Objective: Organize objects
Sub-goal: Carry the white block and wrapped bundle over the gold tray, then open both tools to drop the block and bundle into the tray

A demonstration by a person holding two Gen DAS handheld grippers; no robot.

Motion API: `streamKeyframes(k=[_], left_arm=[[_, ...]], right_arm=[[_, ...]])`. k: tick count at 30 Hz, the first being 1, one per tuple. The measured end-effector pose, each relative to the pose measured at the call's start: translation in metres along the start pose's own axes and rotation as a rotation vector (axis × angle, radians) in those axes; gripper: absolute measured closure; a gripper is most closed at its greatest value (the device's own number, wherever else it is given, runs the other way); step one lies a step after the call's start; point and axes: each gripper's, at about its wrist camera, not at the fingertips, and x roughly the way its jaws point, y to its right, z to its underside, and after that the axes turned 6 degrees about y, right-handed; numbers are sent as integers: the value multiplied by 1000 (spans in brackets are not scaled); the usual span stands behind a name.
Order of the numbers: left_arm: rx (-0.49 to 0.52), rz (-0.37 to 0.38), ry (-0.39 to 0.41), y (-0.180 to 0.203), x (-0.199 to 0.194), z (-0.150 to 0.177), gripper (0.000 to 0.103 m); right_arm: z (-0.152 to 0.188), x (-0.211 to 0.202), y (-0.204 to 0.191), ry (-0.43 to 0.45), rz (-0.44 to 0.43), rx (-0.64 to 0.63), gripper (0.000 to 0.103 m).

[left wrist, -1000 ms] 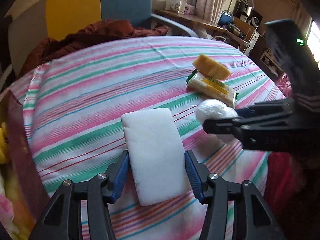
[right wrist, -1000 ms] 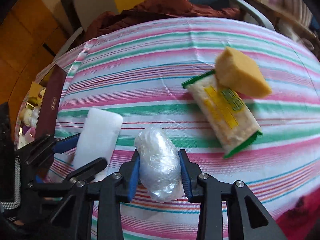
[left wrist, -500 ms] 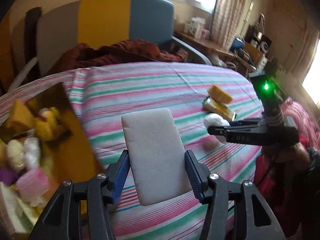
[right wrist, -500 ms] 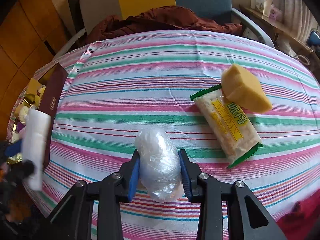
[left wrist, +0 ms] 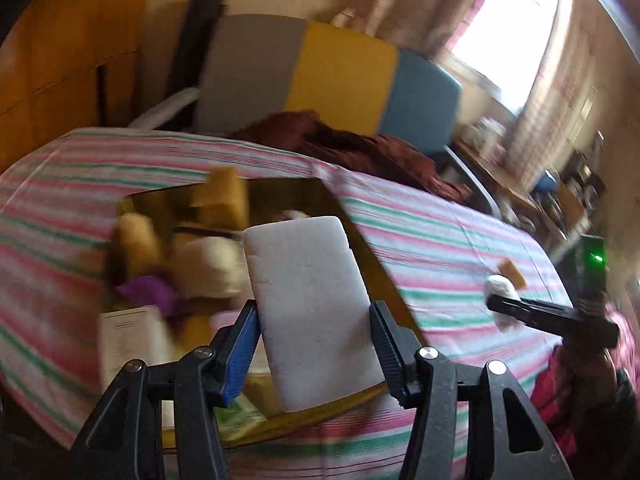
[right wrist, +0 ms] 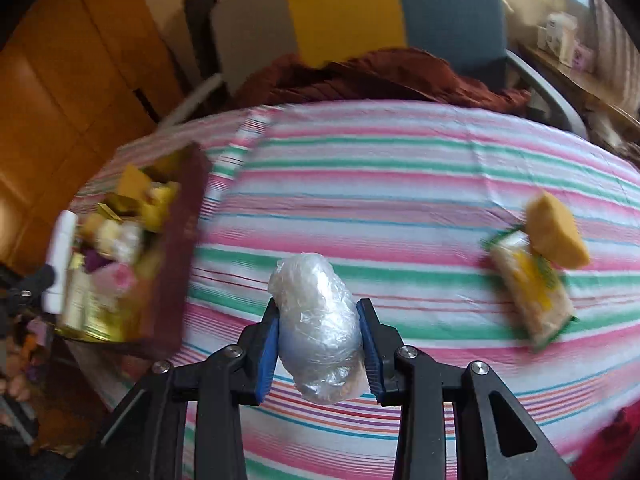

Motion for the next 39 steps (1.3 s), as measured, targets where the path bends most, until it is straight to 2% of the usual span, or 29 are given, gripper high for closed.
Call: streamKeyframes(k=[4, 10, 20, 26, 28, 29, 31, 35, 39], left_arm=[[-62, -46, 31, -34, -14, 0, 47], [-134, -88, 60, -70, -29, 6, 47], [-178, -71, 58, -87, -34, 14, 47], [-166, -49, 56, -82, -26, 7, 47], [-167, -49, 54, -82, -20, 3, 47], [-170, -50, 53, -82, -18, 0, 47], [-170, -53, 61, -83, -14, -5, 47], [-169, -67, 49, -87, -6, -6, 47], [-179, -79, 30, -92, 3, -5, 47]], right_arm=[[-8, 6, -49, 15, -93, -31, 66], [-22, 33, -105, -15, -201, -59, 65], [-54, 72, -187, -60, -281, -209, 65], [-78, 97, -223, -62, -285, -249, 63], [-87, 107, -232, -57, -290, -247, 60], [-91, 113, -235, -61, -303, -237, 44], [-97, 121, -236, -60, -277, -211, 30], [-95, 117, -225, -47, -278, -171, 29], [-75, 105, -203, -46, -277, -131, 29]])
